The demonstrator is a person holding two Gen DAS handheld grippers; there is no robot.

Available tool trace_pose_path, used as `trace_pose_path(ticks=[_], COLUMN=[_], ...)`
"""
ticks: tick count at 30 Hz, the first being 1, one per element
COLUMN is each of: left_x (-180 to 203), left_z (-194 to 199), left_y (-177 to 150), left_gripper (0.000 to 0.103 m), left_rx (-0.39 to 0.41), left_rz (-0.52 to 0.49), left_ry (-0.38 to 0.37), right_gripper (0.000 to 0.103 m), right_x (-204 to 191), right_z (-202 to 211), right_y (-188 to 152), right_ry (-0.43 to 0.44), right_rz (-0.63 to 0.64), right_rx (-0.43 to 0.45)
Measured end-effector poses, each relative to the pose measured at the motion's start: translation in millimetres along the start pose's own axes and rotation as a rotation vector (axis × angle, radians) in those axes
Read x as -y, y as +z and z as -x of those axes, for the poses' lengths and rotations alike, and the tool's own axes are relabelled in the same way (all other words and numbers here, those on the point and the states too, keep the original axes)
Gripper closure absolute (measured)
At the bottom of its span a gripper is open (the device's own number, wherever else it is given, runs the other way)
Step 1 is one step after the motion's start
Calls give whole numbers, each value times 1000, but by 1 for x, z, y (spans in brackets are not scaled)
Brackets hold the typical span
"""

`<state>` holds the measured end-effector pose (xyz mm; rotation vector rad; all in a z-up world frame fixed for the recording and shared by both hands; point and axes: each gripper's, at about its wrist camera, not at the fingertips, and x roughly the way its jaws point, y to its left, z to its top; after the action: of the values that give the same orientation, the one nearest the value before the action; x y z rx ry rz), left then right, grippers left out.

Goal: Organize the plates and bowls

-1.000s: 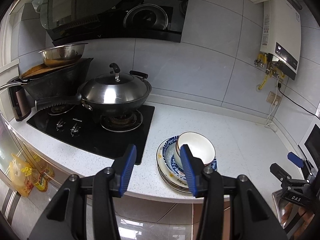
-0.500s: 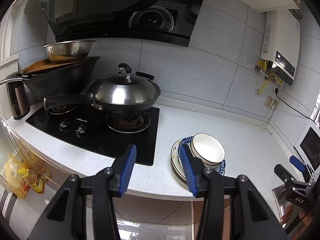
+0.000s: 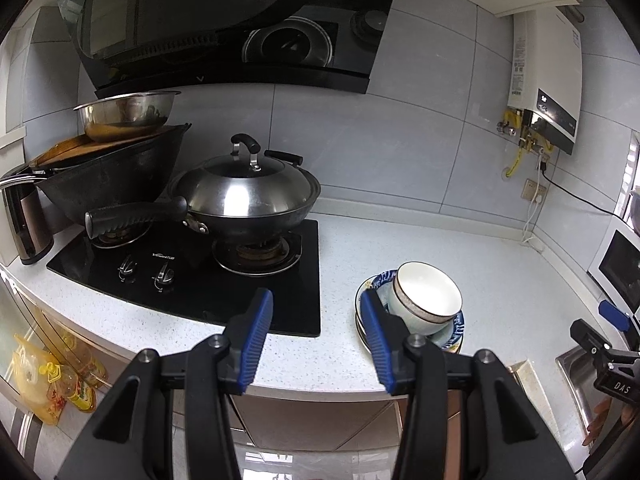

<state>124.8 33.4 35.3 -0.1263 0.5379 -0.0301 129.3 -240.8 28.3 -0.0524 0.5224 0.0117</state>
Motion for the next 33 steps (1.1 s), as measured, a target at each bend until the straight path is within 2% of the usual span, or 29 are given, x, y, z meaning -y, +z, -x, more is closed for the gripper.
trace_pose_path(ticks=[3, 10, 20, 33], left_x=[6, 36, 65, 67], left_z=[3, 22, 35, 26], left_y=[1, 0, -6, -12], left_gripper=[59, 59, 59, 59], left_rx=[8, 49, 21, -4], left_rz=[-17, -62, 10, -42], left_ry=[0, 69, 127, 88], right_gripper=[2, 2, 1, 1], right_x=[-1, 12, 52, 71], right_z=[-3, -2, -1, 13], right_y=[3, 5, -4, -12], right_ry=[12, 51, 126, 78], right_rz=[7, 30, 25, -90], right_rx=[-2, 22, 10, -7])
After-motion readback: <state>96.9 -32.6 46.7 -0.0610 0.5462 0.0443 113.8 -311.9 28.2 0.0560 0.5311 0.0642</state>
